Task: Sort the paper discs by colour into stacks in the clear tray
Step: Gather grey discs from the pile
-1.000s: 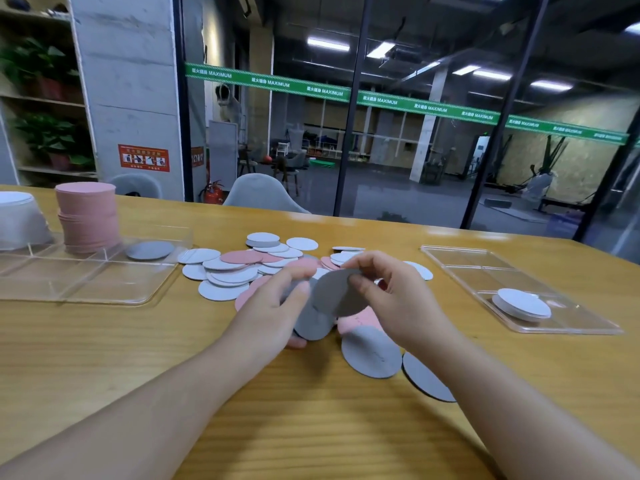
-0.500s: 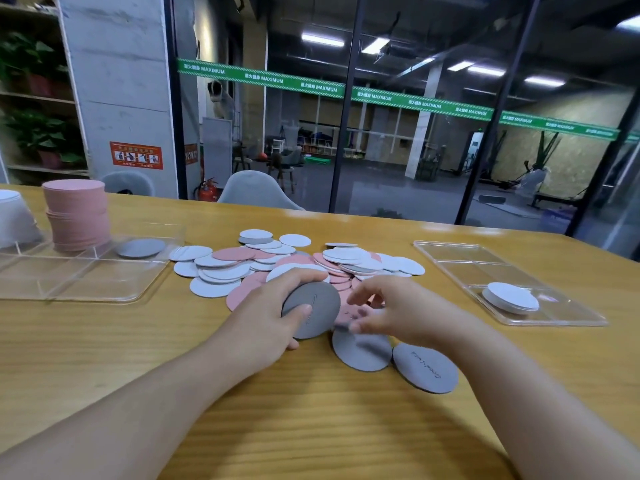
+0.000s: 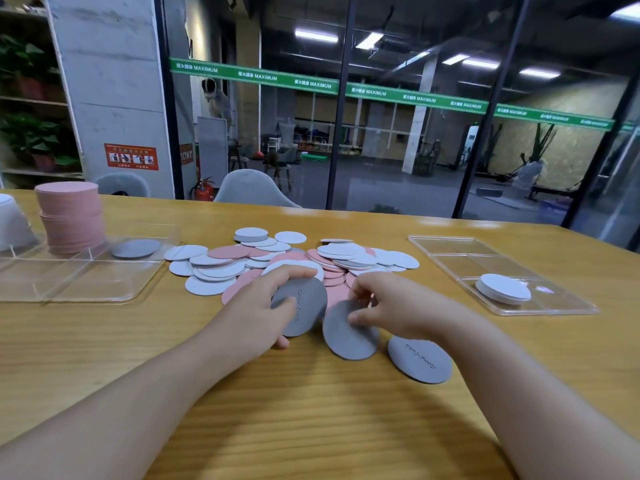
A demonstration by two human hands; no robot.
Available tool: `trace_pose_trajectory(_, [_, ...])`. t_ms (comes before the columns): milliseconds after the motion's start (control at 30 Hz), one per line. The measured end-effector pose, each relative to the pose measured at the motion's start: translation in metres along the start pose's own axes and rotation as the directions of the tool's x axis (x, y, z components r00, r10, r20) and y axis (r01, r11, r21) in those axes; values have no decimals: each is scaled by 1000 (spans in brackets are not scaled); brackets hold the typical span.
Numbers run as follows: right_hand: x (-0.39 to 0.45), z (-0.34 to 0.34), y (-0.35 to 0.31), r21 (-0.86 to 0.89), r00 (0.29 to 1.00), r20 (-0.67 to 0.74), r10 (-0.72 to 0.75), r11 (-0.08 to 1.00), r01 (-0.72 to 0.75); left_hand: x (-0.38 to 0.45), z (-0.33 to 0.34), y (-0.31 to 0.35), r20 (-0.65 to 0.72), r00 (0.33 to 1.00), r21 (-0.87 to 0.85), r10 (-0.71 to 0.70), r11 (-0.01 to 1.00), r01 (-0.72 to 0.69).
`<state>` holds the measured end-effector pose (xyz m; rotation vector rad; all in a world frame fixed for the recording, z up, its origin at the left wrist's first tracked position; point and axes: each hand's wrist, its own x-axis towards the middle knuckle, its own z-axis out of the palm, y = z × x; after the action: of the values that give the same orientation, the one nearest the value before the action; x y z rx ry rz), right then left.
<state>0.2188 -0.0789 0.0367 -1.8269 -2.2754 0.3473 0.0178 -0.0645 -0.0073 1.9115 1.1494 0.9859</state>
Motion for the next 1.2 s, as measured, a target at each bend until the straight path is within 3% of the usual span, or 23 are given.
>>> trace_pose_trajectory(167, [4,5,-7,216,980,-191,-65,970,106,1,0,-3,-1,999,-47,46,998,-46])
trace_pose_trajectory(400, [3,10,-14,303,969,-230,-86,940,155,2,1,-5,2,997,-33,81,996,-81])
trace_pose_trajectory(533, [-2,-3,-6,208,992,-103,-66,974,87,2,1,-6,13,996,-24,90,996,-90])
trace_pose_trajectory(700, [-8,-15,15,-18,991,99,92,996,-91,3,0,-8,19,996,-15,88,996,-88])
trace_pose_trajectory(1200, [-32,-28,25,-224,897,325,298,946,-233,-1,-1,-2,41,996,-25,74,997,-73])
